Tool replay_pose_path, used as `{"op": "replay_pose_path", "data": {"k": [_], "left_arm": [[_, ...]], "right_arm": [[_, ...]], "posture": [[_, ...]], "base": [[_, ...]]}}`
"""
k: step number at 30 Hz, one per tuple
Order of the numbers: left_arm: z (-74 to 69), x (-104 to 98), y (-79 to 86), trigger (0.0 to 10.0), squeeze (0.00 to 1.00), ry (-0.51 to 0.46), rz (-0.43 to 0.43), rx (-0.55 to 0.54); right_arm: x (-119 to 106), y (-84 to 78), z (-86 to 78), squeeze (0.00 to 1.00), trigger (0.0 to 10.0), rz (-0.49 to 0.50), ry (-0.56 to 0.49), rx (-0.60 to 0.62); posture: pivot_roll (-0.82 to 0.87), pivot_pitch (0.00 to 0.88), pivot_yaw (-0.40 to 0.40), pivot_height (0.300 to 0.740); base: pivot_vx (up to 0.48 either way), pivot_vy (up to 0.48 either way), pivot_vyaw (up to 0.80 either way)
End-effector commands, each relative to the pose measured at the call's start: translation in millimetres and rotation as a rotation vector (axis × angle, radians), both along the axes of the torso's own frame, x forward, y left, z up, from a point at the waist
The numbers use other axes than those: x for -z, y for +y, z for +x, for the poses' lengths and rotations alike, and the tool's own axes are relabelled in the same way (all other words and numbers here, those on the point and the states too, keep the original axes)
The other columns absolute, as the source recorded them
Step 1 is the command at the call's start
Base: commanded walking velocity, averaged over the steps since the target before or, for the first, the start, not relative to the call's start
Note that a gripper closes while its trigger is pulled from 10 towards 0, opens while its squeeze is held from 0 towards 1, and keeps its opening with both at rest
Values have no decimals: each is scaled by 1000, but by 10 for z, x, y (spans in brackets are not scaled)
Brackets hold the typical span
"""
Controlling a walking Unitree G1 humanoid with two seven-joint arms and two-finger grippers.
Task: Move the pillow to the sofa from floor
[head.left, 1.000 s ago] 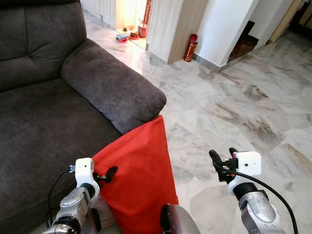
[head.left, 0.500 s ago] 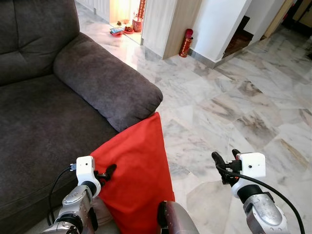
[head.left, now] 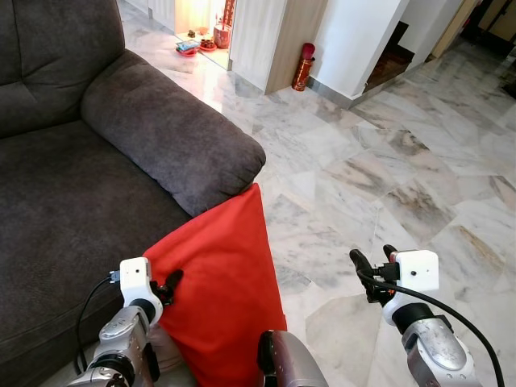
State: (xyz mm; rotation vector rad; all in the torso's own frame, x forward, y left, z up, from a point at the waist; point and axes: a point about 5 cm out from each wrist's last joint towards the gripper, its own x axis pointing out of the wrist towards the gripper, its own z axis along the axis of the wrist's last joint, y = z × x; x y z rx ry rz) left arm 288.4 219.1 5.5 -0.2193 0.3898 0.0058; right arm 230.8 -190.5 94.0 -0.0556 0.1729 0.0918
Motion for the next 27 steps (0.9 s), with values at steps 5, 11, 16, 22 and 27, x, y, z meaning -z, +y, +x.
{"op": "replay_pose_path", "data": {"k": [5,11,16,22,27], "left_arm": [[-39,21,-24,0,0,-14,7,31],[-6,-18,-112,0,0,-53,6,78],[16,-46,-179,0,0,-79,7,113],[61,-114,-239,0,0,-121,13,150],[127,-254,-291,0,0,-198,41,212]], "right_arm": [[-1,-1,31,0,10000,1,-4,16],[43,20,27,0,10000,12,2,22],[62,50,42,0,10000,25,2,27],[107,103,70,0,10000,38,2,29],[159,163,128,0,10000,56,-6,40]], "posture": [[-145,71,-231,584],[-129,67,-215,584],[-121,66,-209,584],[-94,60,-181,584],[-55,39,-145,584]], "base": [[0,0,0],[0,0,0],[0,0,0],[0,0,0],[0,0,0]]}}
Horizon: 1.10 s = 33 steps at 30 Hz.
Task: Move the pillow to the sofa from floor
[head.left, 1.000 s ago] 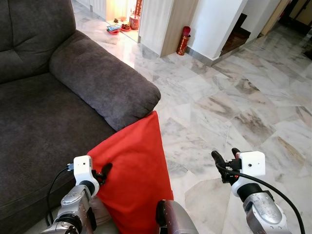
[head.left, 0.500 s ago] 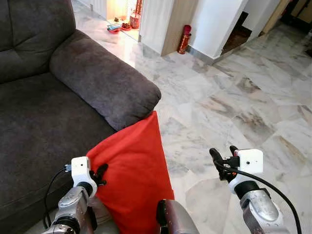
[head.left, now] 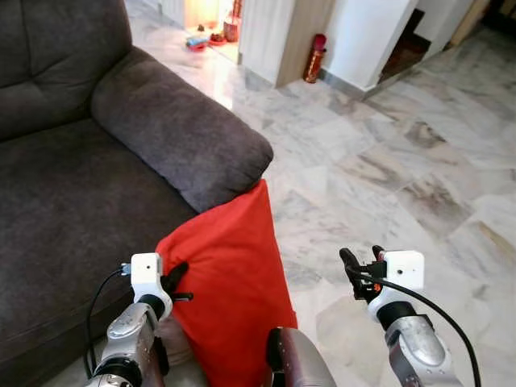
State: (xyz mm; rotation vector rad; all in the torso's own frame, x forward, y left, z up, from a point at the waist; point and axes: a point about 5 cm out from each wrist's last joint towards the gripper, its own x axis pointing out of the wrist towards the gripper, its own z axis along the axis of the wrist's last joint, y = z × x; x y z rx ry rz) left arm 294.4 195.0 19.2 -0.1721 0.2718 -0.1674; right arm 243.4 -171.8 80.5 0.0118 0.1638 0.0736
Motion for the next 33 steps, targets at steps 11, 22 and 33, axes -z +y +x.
{"op": "replay_pose_path", "data": {"k": [11,22,33], "left_arm": [[230,-437,-125,1216,0,-186,114,124],[286,-630,-39,10000,0,-251,174,57],[317,-863,-123,10000,0,-358,187,57]], "right_arm": [[102,122,195,0,10000,39,-31,44],[204,189,318,0,10000,20,-44,43],[178,95,354,0,10000,8,-72,72]], "posture": [[15,0,-76,584],[43,0,-26,584],[36,0,-18,584]], "base": [[0,0,0],[0,0,0],[0,0,0]]}}
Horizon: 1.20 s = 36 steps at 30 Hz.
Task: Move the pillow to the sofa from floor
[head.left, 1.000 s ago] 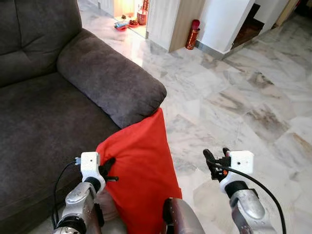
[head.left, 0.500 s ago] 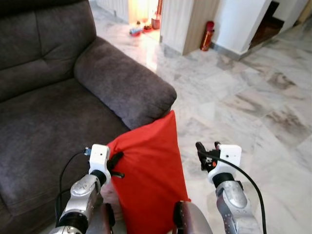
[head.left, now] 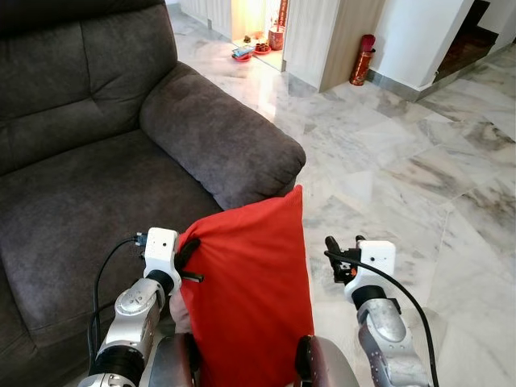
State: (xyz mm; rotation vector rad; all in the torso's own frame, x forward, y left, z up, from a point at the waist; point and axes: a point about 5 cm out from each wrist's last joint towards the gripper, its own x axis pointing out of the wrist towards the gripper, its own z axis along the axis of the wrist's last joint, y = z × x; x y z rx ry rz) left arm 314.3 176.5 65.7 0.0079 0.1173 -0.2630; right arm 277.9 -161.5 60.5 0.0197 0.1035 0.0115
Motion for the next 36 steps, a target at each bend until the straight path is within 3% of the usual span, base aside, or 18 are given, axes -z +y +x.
{"op": "replay_pose_path", "data": {"k": [1,11,19,20,21,22,35,36], "left_arm": [[112,-411,53,10000,0,-193,26,-35],[54,-483,-81,10000,0,-252,45,-32],[19,-419,-98,10000,0,-200,-3,-35],[7,-412,-93,3882,0,-196,2,-29],[4,-411,-93,3882,0,-196,3,-28],[-1,-411,-90,0,0,-198,4,-24],[-42,-411,-105,0,0,-197,15,9],[-41,-404,-112,2863,0,-194,32,5]], "right_arm": [[-26,1,6,0,10000,5,-15,9],[-25,50,-35,0,10000,38,-30,17],[-43,41,-22,0,10000,39,-40,18],[-41,40,-24,0,10000,37,-39,16],[-41,40,-26,0,10000,37,-39,16],[-40,38,-27,0,10000,36,-38,16],[-36,65,-27,0,10000,42,-37,10],[-39,61,-26,0,10000,41,-39,11]], "posture": [[38,0,-21,584],[36,0,-43,584],[26,0,-45,584],[25,0,-44,584],[25,0,-44,584],[27,0,-45,584],[27,0,-43,584],[26,0,-44,584]], "base": [[0,0,0],[0,0,0],[0,0,0],[0,0,0],[0,0,0],[0,0,0],[0,0,0],[0,0,0]]}}
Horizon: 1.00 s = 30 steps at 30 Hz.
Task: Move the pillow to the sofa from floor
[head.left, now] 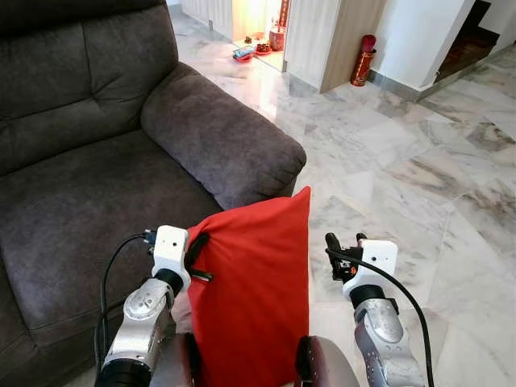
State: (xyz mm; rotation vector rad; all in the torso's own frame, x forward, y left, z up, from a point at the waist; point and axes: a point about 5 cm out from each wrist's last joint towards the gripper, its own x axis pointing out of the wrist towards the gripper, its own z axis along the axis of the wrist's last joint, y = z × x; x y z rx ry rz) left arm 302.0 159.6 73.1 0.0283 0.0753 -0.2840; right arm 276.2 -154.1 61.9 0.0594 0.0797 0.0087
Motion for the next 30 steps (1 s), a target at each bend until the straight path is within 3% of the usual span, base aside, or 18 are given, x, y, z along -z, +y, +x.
{"op": "replay_pose_path", "data": {"k": [1,2,24,30], "left_arm": [[82,-320,42,9020,0,-145,35,-15],[78,-316,30,10000,0,-142,45,-13],[42,-344,9,10000,0,-152,39,-15],[42,-348,-1,10000,0,-153,37,-12]], "right_arm": [[-28,-15,-8,0,10000,1,-17,7],[-29,-16,-8,0,10000,0,-17,7],[-87,-17,-4,0,10000,15,-49,8],[-90,-11,4,0,10000,15,-51,8]], "posture": [[26,0,-44,584],[26,0,-44,584],[25,0,-49,584],[27,0,-50,609]], "base": [[0,0,0],[0,0,0],[0,0,0],[0,0,0]]}}
